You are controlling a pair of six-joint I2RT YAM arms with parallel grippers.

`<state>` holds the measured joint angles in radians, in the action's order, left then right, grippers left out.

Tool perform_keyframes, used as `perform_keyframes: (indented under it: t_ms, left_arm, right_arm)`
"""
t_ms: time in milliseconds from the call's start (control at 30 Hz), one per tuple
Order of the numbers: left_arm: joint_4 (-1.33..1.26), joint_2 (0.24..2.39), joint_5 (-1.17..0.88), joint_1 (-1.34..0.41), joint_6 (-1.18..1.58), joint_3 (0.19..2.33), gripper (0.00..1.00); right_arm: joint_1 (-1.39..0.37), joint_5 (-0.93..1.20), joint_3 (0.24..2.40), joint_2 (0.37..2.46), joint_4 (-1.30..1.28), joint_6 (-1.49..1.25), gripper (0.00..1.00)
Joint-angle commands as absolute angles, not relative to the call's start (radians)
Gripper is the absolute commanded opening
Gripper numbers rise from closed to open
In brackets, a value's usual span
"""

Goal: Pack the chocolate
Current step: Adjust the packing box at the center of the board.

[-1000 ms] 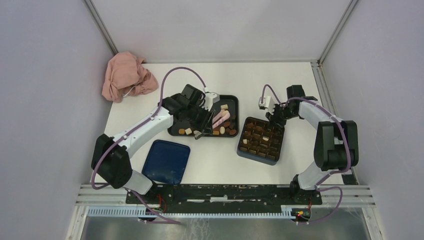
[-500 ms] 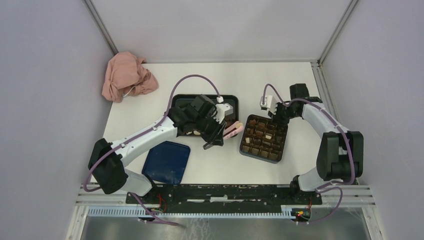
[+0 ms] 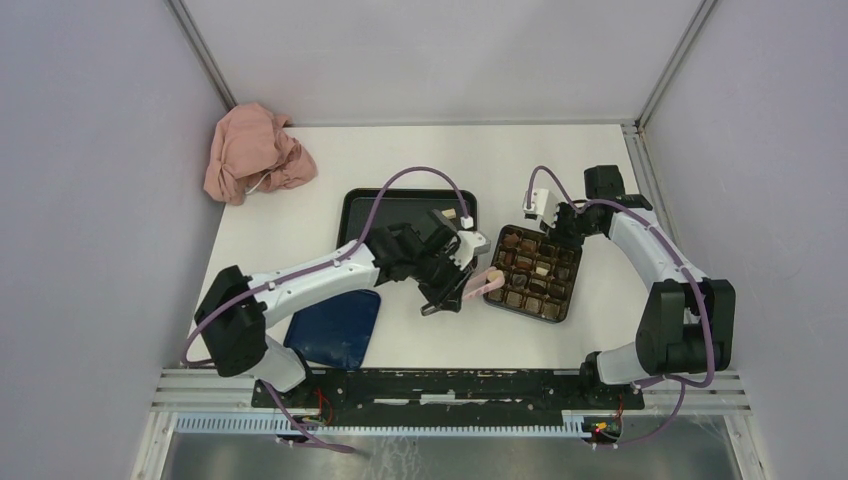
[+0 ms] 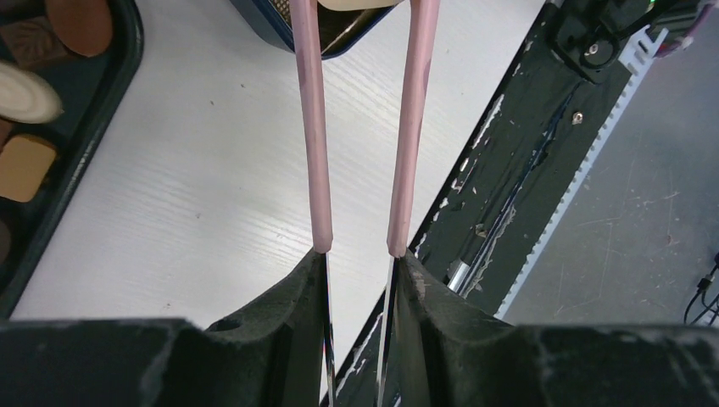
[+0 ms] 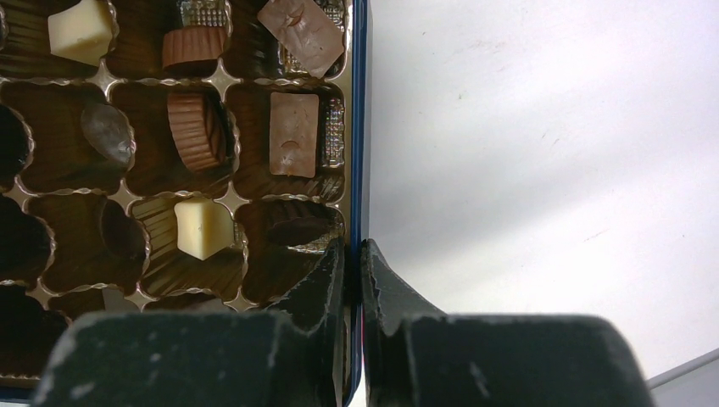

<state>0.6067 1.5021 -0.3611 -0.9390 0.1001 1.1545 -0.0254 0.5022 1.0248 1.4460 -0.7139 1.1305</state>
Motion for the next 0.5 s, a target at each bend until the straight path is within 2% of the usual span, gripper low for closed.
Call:
perform_keyframes:
  t_ms: [0, 233, 467]
  left_arm:
    - [0.566, 1.533, -0.261, -0.989, 0.155, 1.170, 0.05]
    - [0.610, 1.599, -0.158, -1.038, 0.163, 1.211, 0.08]
    - [0.615, 1.662, -0.111, -1.071, 0.170, 1.240, 0.21]
  right_arm:
    - [-0.026, 0.500, 1.075, 1.426, -0.695, 1.113, 0.00]
    - [-0.026, 0.501, 1.077, 1.433, -0.691, 1.105, 0.00]
    - [-0.026, 0.507, 1.077, 1.439, -0.690, 1.100, 0.00]
